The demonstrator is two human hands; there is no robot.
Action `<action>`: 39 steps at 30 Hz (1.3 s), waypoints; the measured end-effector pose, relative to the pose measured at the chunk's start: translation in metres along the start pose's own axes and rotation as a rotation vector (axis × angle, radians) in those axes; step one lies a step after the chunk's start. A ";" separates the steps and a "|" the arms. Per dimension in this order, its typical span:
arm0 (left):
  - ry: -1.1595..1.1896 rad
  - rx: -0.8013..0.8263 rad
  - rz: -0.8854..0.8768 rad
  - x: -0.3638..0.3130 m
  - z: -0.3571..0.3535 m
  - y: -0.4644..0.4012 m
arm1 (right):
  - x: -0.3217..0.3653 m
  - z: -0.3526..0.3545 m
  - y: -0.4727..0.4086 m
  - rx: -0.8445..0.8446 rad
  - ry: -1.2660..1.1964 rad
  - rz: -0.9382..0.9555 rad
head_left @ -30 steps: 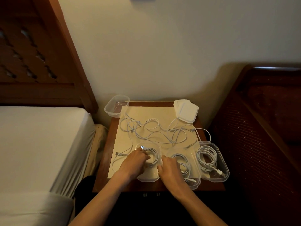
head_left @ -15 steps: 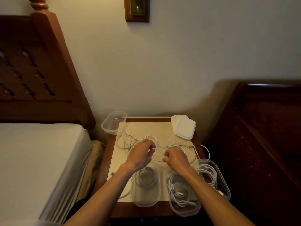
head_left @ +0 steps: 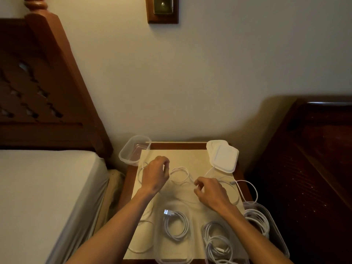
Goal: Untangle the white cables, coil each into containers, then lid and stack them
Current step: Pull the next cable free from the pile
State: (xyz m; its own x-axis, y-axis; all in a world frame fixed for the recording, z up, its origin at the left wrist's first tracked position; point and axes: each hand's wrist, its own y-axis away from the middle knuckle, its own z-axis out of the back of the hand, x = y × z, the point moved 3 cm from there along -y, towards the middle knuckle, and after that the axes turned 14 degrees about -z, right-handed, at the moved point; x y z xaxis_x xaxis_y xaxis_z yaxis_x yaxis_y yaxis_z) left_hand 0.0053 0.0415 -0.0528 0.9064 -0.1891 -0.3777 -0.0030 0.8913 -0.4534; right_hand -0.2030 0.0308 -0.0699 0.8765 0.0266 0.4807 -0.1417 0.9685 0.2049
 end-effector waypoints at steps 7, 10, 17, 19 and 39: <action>-0.177 -0.104 0.360 0.080 0.039 -0.026 | 0.092 -0.005 -0.033 -0.118 -0.327 0.101; -0.184 -0.034 0.476 0.116 0.040 -0.024 | 0.136 -0.038 -0.073 -0.027 -0.417 0.043; -0.056 0.042 0.629 0.167 0.021 -0.021 | 0.189 -0.087 -0.129 0.147 -0.252 -0.001; -0.016 0.021 0.628 0.175 0.016 -0.022 | 0.194 -0.096 -0.135 0.184 -0.228 -0.001; 0.059 -0.104 0.596 0.145 0.021 0.000 | 0.094 -0.009 -0.081 -0.161 -0.112 0.173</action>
State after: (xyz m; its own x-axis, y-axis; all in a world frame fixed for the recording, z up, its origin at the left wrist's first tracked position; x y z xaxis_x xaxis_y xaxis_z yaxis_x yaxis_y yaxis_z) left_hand 0.1458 0.0232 -0.0904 0.7108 0.3053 -0.6336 -0.5472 0.8060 -0.2255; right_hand -0.1052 -0.0434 -0.0493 0.7881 0.1761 0.5898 -0.2017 0.9792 -0.0228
